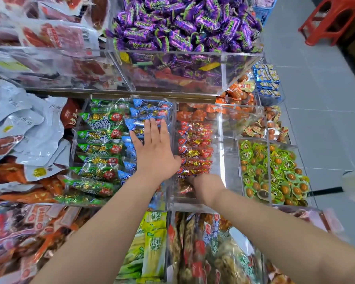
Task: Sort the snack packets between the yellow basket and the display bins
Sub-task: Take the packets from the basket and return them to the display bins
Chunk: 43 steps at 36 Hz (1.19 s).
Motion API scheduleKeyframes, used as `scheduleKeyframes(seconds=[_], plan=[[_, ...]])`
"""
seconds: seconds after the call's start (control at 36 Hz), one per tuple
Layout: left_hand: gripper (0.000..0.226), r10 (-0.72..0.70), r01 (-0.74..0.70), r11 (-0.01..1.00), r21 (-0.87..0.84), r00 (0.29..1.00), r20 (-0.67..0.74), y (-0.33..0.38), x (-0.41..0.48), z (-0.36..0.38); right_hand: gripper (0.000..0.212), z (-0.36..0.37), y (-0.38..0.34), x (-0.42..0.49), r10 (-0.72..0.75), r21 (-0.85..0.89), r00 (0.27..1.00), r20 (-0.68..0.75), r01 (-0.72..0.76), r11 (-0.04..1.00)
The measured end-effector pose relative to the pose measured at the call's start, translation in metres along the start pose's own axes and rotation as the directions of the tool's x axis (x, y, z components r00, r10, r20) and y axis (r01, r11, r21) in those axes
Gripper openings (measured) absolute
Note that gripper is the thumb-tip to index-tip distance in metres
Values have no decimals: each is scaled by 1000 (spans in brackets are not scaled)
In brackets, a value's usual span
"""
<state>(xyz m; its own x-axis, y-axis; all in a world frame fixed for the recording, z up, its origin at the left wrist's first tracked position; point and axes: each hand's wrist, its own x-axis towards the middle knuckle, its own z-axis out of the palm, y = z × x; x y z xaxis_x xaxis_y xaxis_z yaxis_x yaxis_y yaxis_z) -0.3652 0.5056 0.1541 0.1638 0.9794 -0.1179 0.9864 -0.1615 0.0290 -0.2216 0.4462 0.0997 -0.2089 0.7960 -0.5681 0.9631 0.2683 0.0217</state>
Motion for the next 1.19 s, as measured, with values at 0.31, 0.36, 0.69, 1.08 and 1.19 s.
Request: scheduleKeyframes(seconds=[0.31,0.36,0.69,1.08,1.19], plan=[[98,0,0,1000,-11,1000,-6,0,0,1,52,5,20,-18,84,506,991,-105,-19,862],[97,0,0,1000,-8,1000,-7,0,0,1,68,8,29,-23,182,533,983,4,-156,832],[97,-11,11,1000,15,1000,-7,0,0,1,72,13,8,16,393,830,846,360,-483,279],[97,-11,11,1000,16,1000,-24,0,2,2,64,-6,72,6,312,903,877,364,-250,-350],[97,-9,9,1000,18,1000,-24,0,1,2,63,-6,39,23,229,810,904,360,-182,-558]])
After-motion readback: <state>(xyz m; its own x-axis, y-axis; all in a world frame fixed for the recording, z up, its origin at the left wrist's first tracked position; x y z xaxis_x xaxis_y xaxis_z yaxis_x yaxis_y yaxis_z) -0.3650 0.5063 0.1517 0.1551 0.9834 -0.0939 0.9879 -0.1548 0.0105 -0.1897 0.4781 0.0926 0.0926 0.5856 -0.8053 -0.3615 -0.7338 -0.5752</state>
